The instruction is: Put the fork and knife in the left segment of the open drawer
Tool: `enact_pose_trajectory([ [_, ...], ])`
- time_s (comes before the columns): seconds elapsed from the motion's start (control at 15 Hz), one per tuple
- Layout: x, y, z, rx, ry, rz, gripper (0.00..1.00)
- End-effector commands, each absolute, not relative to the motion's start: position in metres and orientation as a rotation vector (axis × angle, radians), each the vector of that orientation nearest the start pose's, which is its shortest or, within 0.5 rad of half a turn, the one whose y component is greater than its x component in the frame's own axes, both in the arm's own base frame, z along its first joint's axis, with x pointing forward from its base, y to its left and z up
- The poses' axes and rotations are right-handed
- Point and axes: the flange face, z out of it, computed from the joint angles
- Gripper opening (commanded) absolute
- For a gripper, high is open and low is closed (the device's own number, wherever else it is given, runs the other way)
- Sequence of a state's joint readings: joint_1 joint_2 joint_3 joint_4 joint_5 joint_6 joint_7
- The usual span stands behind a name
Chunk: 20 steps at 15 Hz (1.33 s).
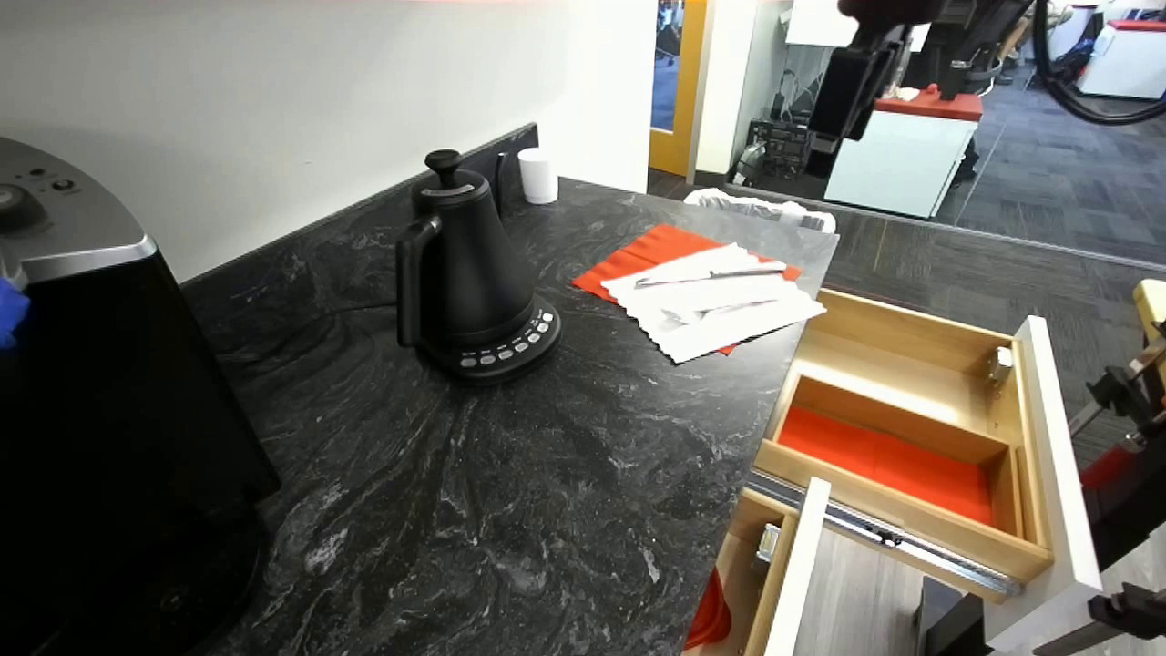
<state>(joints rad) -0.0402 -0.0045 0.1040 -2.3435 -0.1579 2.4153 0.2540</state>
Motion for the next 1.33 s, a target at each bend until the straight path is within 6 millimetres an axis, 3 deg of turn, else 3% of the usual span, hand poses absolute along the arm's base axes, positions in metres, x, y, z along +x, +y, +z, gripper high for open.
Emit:
enact_pose_trajectory([
  [0.0,0.581,0.019,0.3,-3.226,-0.161,-0.036,1.0],
  [0.33,0.654,-0.01,0.259,-3.112,-0.595,0.031,1.0],
  [0.53,0.676,-0.023,0.249,-3.024,-0.831,0.118,1.0],
  [0.8,0.684,-0.033,0.241,-2.876,-1.102,0.247,1.0],
  [1.0,0.676,-0.034,0.239,-2.789,-1.248,0.34,1.0],
  [1.27,0.665,-0.032,0.239,-2.748,-1.308,0.403,1.0],
])
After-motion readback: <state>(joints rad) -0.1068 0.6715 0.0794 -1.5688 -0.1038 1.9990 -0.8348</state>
